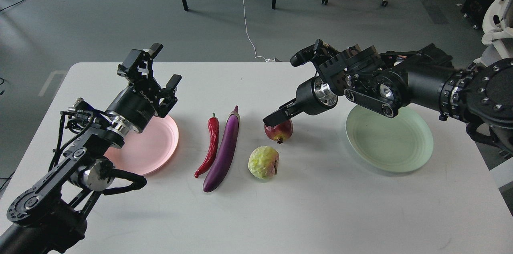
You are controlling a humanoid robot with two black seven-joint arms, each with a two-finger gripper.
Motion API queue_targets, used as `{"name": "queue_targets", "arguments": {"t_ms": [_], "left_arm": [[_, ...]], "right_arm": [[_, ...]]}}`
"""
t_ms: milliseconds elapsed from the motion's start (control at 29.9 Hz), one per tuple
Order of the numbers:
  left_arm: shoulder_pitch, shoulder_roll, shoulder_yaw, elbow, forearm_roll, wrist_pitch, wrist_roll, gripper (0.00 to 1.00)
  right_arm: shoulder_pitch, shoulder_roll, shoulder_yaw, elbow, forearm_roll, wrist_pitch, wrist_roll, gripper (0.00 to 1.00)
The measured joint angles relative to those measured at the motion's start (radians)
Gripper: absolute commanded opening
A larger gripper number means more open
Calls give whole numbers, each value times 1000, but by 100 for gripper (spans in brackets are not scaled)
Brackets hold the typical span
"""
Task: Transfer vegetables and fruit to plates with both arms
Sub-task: 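Grasp the red apple with the right gripper and lift it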
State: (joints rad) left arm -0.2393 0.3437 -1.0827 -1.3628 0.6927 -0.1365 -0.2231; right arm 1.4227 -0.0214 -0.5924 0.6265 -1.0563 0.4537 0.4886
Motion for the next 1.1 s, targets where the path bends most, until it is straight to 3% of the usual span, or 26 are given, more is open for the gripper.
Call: {"name": "queue_targets", "arguments": {"t_ms": [401, 668, 735, 802, 935, 1102], "left_arm": [[1, 1, -5, -2, -1, 0, 0, 98], [1, 1, -5, -2, -1, 0, 1, 98], [2, 1, -5, -5, -1, 0, 1, 98], [4, 2, -6, -9, -1, 0, 1, 98], [6, 3, -7, -11, -1, 0, 1, 98], [6, 3, -12, -12, -1, 0, 1, 98]], "right_arm": [[-8, 21, -99, -53, 1, -50, 0, 97], [-20, 21, -103, -54, 7, -54, 0, 90], [-32, 21, -98, -54, 9, -55, 0, 85], [-47, 21, -93, -54, 11, -63, 0, 75], [-64, 21, -90, -65, 12, -72, 0, 37], [-65, 21, -90, -65, 12, -70, 0, 30]]}}
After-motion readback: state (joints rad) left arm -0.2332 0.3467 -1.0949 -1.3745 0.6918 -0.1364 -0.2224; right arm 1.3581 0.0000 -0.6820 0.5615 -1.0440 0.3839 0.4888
